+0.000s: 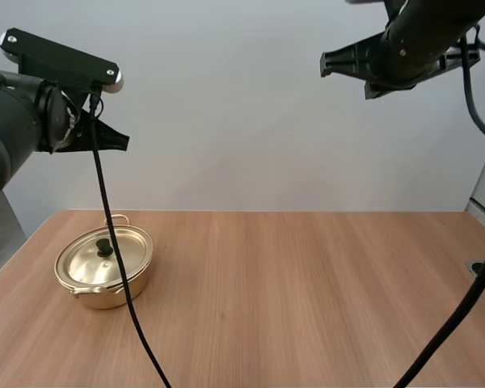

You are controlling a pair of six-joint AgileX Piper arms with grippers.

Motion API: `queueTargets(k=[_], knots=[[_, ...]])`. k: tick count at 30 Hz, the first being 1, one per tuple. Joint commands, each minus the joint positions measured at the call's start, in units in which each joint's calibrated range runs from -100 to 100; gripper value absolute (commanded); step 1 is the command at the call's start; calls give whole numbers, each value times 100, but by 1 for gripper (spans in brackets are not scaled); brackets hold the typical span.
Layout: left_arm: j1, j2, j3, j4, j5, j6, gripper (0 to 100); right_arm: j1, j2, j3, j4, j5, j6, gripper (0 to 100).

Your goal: Open the pot, put the car inside, and close it

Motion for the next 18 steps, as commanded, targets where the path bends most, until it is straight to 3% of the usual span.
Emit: queueTargets(k=[1, 7, 12, 18], knots=[[-133, -103, -2, -10, -14, -192, 0, 2, -52, 1010, 0, -898, 80, 0], [-478, -579, 511, 27, -224, -665, 0, 2, -240, 2702, 10, -3022, 252, 0], [-675, -1722, 2023, 511, -1273, -945, 0, 2, -254, 3959, 9, -4204, 252, 0], [-694, -2997, 3701, 517, -2117, -1421, 0, 2, -298, 4776, 51, -4354, 252, 0]])
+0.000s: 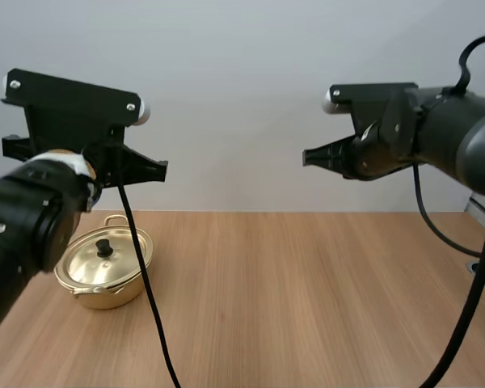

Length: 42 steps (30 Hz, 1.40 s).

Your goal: Open the pot, put the car inside, and close it

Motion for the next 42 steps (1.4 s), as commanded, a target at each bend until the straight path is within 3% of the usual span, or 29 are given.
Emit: queueTargets(k=[1, 13, 19, 22, 33, 38, 42], knots=[[-2, -891, 1601, -16, -148, -60, 0, 2, -114, 1253, 29, -22, 2, 0], [-2, -2958, 3565, -62, -622, -353, 0, 284, -2407, 3226, 21, -2238, 2, 0], [-14, -3555, 3565, -969, 824, -342, 0, 284, -3274, 4150, -24, -2920, 2, 0], [-39, -3555, 3565, -1039, 1358, 165, 0, 276, -3660, 4565, -24, -3220, 2, 0], [-46, -3555, 3565, -1477, 1630, 1124, 0, 4, -5273, 5543, -24, -3230, 2, 0], [-46, -3555, 3565, -1491, 1630, 1124, 0, -46, -5865, 5543, 62, -1616, 2, 0], [-46, -3555, 3565, -1503, 1630, 1124, 0, -46, -5865, 5543, 74, -1594, 2, 0]])
